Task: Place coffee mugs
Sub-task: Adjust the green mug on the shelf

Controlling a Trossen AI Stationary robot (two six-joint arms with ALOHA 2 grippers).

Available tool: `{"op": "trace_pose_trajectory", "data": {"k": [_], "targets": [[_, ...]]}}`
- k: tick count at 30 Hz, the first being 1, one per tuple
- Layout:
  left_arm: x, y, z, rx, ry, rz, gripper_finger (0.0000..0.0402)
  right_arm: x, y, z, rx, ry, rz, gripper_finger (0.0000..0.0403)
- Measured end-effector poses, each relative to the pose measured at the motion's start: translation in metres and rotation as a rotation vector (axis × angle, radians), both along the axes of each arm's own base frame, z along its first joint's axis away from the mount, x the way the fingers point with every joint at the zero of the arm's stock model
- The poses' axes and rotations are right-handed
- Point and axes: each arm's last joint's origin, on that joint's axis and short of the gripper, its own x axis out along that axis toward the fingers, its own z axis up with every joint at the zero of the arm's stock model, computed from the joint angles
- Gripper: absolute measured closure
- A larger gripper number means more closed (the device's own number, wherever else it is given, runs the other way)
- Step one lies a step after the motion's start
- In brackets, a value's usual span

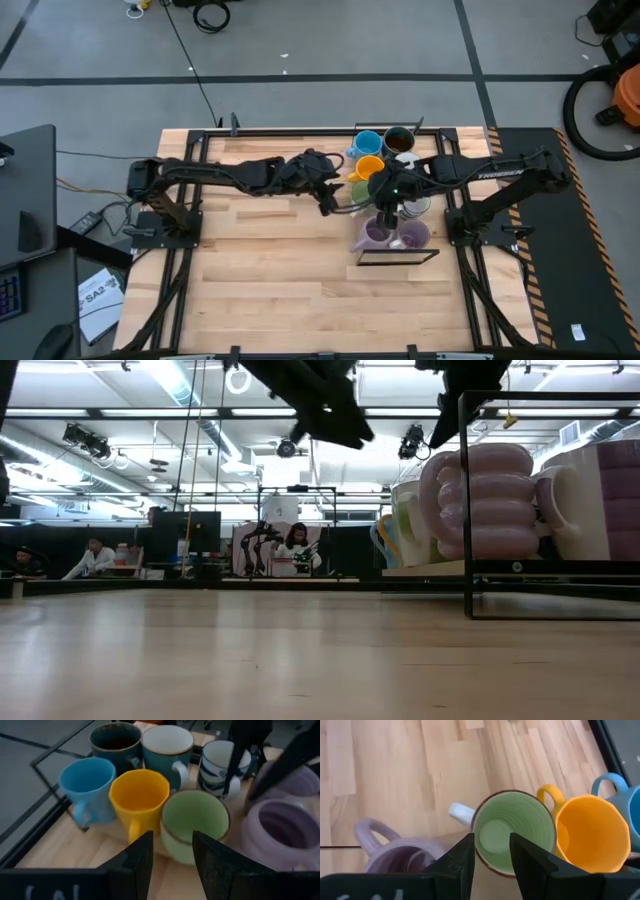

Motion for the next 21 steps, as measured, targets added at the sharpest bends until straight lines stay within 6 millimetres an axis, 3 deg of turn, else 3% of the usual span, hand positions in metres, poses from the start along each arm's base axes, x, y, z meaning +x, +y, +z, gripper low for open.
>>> {"op": "trace_pose_trajectory", "data": {"k": [10,21], "targets": [[-0.041,-0.011,0.026,-0.015,0.128,-0.017,0.0257,0.002,-0.022,-0.005,0.074,-0.017,-0.046,0.0274],[-0.044,-0.017,0.027,-0.015,0.145,-0.036,0.0257,-0.002,-0.024,-0.029,0.1,0.053,-0.048,0.0274]]}}
